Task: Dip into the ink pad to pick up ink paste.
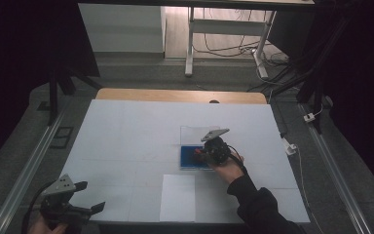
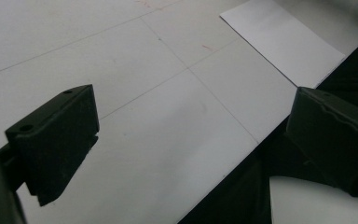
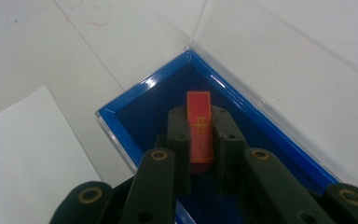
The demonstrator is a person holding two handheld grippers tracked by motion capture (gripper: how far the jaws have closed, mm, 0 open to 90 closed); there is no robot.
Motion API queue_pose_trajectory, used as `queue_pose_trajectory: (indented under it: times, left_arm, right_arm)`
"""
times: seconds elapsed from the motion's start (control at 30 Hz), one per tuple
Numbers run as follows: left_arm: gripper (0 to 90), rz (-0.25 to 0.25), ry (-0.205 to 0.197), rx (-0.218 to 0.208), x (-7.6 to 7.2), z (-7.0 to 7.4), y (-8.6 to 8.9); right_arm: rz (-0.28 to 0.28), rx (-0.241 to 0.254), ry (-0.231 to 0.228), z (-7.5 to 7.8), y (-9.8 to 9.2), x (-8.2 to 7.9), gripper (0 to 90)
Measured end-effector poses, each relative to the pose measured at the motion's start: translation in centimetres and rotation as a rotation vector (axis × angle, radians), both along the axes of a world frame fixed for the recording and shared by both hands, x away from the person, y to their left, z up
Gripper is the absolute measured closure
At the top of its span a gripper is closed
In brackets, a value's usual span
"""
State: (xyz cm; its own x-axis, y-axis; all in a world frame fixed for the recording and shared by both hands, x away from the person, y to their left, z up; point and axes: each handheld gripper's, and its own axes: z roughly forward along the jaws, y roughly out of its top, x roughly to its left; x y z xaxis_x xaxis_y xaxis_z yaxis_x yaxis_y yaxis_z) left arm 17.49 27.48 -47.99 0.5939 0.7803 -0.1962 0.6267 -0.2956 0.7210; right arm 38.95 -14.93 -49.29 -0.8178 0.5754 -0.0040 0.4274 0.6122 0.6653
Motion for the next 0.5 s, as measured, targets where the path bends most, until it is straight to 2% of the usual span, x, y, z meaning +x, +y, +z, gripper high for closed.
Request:
queue_pose_trajectory:
  times: [0.2,0.33,0.5]
  left_arm:
    - [2.8,-0.001,0.0,0.005,-0.01,-0.01,-0.08]
    - [2.6,-0.003,0.001,0.01,0.0,-0.01,-0.11]
    - [2.6,-0.002,0.002,0.007,0.03,-0.01,-0.1]
  right_arm:
    - [0.01,-0.026,-0.014,-0.04,0.18,-0.13,80.4]
    - [0.004,-0.018,-0.006,-0.13,0.19,-0.11,80.6]
    - [0.002,-0.077,-0.056,-0.1,1.01,-0.86,80.7]
